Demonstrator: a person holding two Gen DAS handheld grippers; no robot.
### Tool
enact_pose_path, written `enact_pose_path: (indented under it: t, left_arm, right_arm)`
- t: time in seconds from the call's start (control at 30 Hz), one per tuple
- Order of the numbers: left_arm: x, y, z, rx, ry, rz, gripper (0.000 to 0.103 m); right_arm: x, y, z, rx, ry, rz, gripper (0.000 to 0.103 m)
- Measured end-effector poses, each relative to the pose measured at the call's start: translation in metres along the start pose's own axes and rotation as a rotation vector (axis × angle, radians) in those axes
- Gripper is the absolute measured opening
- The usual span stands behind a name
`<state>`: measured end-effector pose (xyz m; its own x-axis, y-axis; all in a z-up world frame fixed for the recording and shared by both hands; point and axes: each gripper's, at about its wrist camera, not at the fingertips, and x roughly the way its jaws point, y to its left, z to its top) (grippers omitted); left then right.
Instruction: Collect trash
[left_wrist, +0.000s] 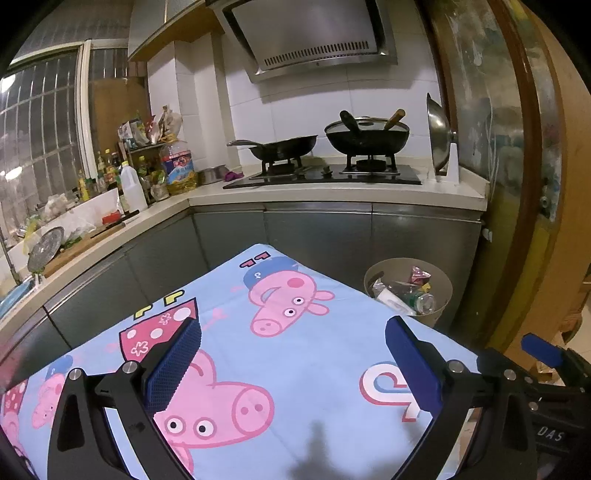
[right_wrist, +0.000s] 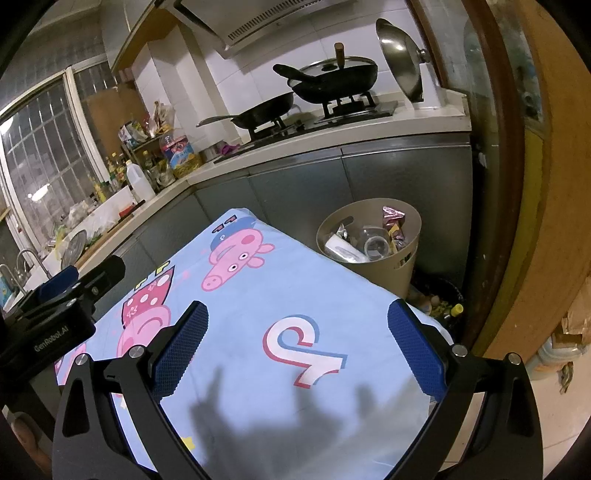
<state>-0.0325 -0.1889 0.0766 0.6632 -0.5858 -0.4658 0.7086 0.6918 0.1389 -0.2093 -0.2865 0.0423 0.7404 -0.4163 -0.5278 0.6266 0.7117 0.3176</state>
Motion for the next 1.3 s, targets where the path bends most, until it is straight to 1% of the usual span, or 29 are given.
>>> enact_pose_path:
  t: [0.3,0.8,1.3]
  left_arm:
    - [0.004,-0.01,0.001,0.011,0.024,-0.019,0.099]
    - [0.013,-0.021,0.002,0.035,0.05,-0.006,0.099]
    - [0.021,-0.027,-0.005,0.06,0.077,0.008,0.099]
  right_arm:
    - [-0.001,-0.003,0.001,0.008,-0.003,-0.001,0.097]
    - [-0.005,-0.012,-0.007,0.041,-0.005,-0.004,0.097]
    - [-0.009,-0.021,-0.016,0.083,0.001,-0.003,0.097]
